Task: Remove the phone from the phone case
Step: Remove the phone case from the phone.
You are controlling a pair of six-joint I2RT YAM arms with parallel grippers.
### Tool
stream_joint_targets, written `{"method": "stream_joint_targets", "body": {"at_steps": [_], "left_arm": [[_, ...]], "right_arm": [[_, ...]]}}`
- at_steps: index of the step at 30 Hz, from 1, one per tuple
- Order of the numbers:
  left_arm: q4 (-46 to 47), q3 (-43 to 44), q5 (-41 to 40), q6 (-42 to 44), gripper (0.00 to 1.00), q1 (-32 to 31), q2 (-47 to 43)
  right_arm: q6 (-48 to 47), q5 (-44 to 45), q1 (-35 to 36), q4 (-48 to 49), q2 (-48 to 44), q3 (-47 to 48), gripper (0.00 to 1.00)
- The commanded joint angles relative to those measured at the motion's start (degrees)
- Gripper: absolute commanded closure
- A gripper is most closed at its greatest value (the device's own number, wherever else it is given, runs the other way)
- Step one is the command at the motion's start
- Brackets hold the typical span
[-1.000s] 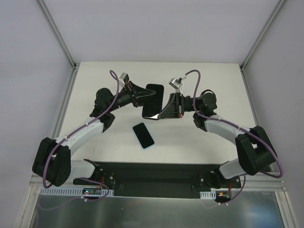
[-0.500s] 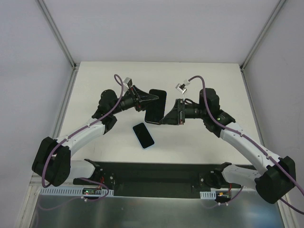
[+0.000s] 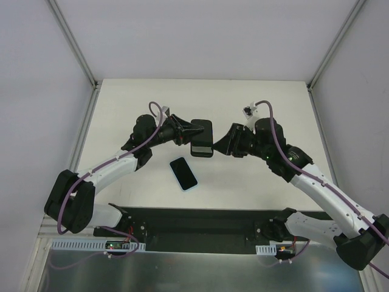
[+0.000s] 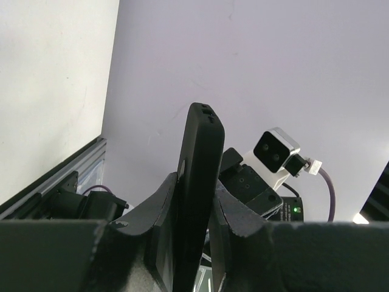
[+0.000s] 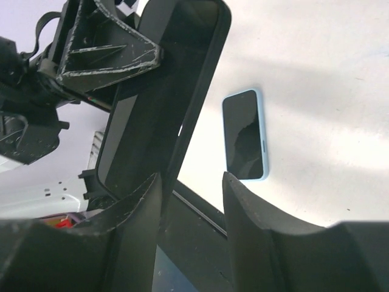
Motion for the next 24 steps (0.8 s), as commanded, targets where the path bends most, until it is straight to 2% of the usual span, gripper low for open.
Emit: {"method": "stream_joint_targets", "body": {"at_steps": [1,10,11,14,19,24], "left_arm": [[7.7,4.5,2.9,-4.8,1.0,-0.8,-1.9],[8.3,5.3,3.0,-3.6,1.0,-0.3,-2.1],[8.4,5.5,3.1,-3.4,1.0,-0.3,-2.1],[8.8,5.9,3.3,-3.3,1.0,-0.2,-2.0],[9.0,5.8,3.5,-3.1,1.0,0.6,-2.9],[9.1,6.3,3.6,-2.9,1.0,1.4,-3.7]], "right_arm": [[-2.5,11.6,1.3,-10.2,2.1,1.7,0.55],[-4.3,23.0,6.8,-19.8,6.2,6.7,0.66],[-4.7,26.7,7.5,-21.3,6.8,7.4,0.67],[-5.2,30.7,9.7,-25.0,9.5,8.5,0.7],[-5.1,34.3,11.3,-27.6,12.0,7.8,0.74],[-5.1,34.1,11.9,-27.5,13.6,7.0,0.75]]}}
